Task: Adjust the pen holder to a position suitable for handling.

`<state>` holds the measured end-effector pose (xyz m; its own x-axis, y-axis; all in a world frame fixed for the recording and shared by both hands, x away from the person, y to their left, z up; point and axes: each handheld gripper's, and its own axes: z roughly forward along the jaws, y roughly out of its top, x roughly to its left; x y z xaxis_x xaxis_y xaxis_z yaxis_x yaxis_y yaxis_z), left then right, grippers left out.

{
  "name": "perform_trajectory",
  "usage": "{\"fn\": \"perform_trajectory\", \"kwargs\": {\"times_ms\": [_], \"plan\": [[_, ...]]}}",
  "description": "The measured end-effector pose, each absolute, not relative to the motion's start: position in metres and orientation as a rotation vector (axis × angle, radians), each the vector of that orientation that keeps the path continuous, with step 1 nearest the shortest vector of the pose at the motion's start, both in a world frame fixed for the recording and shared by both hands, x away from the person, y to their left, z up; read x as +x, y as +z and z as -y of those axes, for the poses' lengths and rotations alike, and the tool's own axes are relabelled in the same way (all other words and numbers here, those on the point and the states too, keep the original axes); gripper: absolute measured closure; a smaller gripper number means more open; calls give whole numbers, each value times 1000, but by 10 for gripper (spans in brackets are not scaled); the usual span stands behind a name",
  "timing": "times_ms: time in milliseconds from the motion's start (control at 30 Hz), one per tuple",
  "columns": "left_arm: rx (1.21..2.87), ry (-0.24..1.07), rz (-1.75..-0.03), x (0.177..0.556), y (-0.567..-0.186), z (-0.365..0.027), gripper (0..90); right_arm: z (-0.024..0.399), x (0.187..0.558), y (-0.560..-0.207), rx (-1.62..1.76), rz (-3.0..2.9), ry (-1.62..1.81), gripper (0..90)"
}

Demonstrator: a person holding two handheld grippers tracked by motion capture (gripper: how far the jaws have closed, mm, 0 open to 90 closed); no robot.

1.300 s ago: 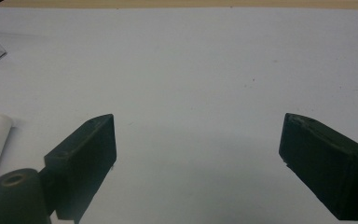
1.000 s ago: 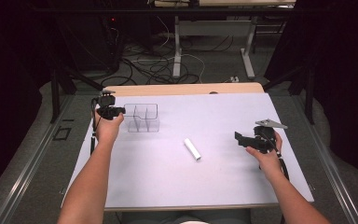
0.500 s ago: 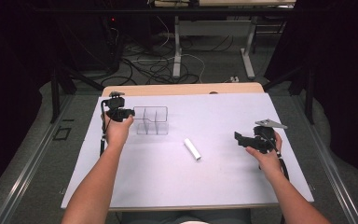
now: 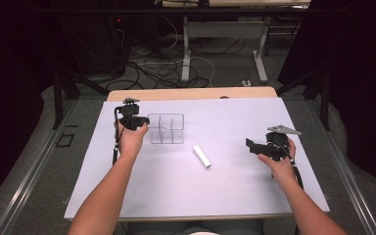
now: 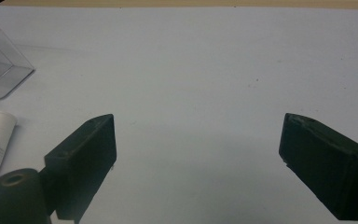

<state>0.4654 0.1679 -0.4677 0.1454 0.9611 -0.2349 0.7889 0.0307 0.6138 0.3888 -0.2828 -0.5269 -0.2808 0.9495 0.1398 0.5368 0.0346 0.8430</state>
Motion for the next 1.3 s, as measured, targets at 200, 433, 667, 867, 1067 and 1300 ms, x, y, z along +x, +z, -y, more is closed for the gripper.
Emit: {"fn": "perform_trajectory", "kwargs": {"times_ms": [200, 433, 667, 867, 1067, 1300], "plan": [[1779, 340, -1660, 464, -469, -156, 862, 283, 389, -527, 1493, -1857, 1163, 104], [1792, 358, -1670, 463, -469, -148, 863, 283, 389, -528, 1489, -1860, 1165, 104], [1769, 340, -1676, 463, -469, -149, 860, 283, 389, -528, 1488, -1861, 1166, 105], [1781, 314, -1672, 462, -468, -147, 856, 282, 389, -528, 1488, -1864, 1162, 105], [1775, 307, -1660, 463, -470, -148, 833, 281, 389, -528, 1494, -1863, 1165, 105], [1762, 297, -1619, 461, -468, -149, 768, 282, 389, -528, 1491, -1863, 1174, 105]]}}
